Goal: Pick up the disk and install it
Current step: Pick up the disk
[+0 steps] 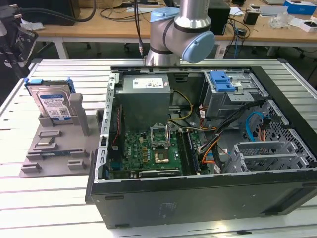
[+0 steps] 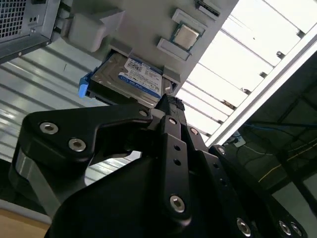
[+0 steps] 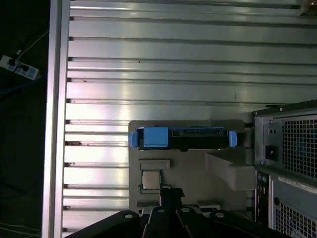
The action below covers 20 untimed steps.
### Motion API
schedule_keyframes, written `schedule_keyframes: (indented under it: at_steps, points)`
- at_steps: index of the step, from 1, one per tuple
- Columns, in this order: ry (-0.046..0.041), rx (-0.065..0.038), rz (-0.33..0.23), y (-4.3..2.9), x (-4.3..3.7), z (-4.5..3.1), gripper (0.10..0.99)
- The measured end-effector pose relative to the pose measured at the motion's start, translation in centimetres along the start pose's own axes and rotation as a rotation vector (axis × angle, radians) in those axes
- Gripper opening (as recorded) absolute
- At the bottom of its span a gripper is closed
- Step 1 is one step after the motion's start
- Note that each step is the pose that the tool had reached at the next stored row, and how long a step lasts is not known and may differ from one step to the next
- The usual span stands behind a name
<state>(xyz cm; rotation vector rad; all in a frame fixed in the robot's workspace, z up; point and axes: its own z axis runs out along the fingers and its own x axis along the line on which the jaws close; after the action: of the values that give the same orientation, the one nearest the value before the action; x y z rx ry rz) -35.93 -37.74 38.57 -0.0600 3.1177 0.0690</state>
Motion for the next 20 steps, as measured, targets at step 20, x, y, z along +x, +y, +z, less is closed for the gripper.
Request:
schedule_keyframes:
  at_steps: [20]
  points:
    - [0.0156,-0.008,-0.355,0.04,-0.01,0.0,0.106]
